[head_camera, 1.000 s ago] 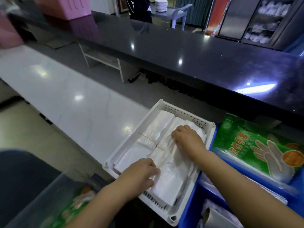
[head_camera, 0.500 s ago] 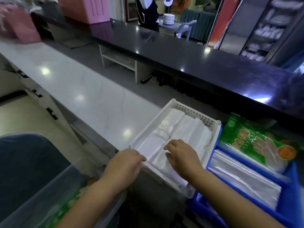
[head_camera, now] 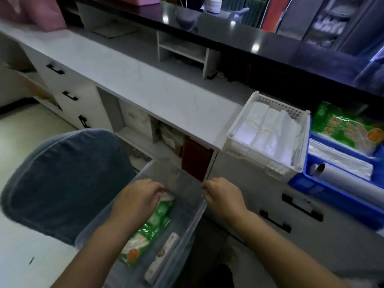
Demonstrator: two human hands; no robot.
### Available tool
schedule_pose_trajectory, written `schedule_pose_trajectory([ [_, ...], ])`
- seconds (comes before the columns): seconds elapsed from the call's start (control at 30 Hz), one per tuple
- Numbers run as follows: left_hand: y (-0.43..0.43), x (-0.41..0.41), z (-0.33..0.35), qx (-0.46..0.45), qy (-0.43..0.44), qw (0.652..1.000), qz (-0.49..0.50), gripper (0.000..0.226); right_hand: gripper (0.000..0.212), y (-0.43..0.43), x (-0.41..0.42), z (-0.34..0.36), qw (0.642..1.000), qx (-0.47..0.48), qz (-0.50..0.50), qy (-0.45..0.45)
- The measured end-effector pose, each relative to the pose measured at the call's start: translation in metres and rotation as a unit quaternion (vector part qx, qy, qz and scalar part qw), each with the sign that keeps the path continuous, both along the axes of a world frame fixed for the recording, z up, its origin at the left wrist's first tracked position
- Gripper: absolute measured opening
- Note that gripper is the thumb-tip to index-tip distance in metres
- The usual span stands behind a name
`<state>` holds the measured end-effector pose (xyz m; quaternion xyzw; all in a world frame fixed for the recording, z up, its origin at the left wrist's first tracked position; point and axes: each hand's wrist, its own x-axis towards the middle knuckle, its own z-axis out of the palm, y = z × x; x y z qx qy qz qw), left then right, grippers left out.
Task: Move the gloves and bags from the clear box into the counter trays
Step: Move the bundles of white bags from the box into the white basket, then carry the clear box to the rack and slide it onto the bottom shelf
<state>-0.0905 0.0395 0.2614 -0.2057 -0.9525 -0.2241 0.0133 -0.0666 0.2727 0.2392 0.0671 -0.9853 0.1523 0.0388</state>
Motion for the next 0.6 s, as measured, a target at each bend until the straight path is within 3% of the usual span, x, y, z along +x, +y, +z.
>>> schedule_pose_trajectory([
  [0.27, -0.072, 0.025, -0.026, 0.001, -0.056, 0.995, 0.085, 0.019, 0.025, -0.038, 0.046, -0.03, 0.995, 0.026, -0.04, -0.092],
  [0.6, -0.083, 0.029, -0.052, -0.056, -0.098, 0.986, 0.122, 0.023, 0.021, -0.014, 0.051, -0.055, 0.992, -0.003, -0.039, -0.118],
])
